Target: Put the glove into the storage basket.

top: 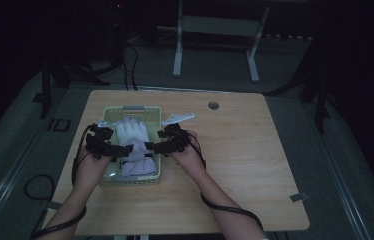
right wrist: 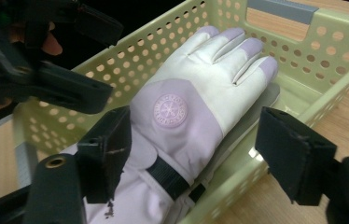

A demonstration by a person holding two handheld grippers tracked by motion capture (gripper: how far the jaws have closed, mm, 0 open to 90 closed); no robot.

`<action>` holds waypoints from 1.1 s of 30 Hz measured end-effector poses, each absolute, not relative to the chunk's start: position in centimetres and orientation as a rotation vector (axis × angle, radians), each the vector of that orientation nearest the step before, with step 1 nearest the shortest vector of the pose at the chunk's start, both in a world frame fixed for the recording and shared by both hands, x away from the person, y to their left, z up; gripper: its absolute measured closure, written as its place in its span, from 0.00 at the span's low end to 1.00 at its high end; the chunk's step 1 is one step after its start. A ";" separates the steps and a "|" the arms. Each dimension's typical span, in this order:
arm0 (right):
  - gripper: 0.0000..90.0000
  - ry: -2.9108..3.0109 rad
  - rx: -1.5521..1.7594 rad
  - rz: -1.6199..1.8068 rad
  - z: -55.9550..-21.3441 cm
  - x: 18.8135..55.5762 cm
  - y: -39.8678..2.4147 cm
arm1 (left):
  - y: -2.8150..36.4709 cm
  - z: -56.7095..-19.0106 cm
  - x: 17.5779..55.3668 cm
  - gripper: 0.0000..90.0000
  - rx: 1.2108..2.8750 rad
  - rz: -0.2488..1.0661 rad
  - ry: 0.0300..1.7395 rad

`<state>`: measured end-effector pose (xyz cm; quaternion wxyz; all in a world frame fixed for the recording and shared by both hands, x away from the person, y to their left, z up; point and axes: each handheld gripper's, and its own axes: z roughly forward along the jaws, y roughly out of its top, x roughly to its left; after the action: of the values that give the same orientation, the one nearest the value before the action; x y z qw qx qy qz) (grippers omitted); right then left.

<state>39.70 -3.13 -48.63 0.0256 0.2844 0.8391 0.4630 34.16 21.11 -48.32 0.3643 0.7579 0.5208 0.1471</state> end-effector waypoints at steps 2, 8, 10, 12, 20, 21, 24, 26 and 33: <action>0.20 2.614 0.836 1.429 -48.6 39.6 -3.5 | 20.4 -48.2 33.6 0.00 1.948 0.409 1.303; 0.16 2.648 0.789 1.417 -48.7 39.4 -4.4 | 18.6 -47.9 31.9 0.00 1.868 0.347 1.127; 0.16 2.646 0.787 1.408 -48.7 39.2 -4.9 | 17.7 -47.8 31.3 0.00 1.848 0.363 1.089; 0.16 2.644 0.788 1.410 -48.7 39.2 -5.1 | 17.7 -47.8 31.3 0.00 1.848 0.363 1.089; 0.16 2.640 0.811 1.379 -49.1 38.9 -8.0 | 13.2 -47.5 29.2 0.00 1.828 0.322 0.927; 0.16 2.638 0.814 1.377 -49.2 38.9 -8.3 | 12.7 -47.5 29.1 0.00 1.832 0.311 0.919; 0.16 2.640 0.822 1.372 -49.4 38.7 -9.3 | 11.3 -47.8 28.7 0.00 1.848 0.292 0.889; 0.16 2.635 0.818 1.374 -49.5 38.5 -10.0 | 10.4 -48.0 28.4 0.00 1.862 0.293 0.863; 0.16 2.626 0.837 1.328 -50.2 37.7 -12.4 | 7.8 -48.8 27.6 0.00 1.905 0.294 0.805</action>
<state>37.70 -12.44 -50.22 0.0411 0.2734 0.8576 0.4337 27.56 7.76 -48.78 0.5023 0.7885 0.3333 0.1218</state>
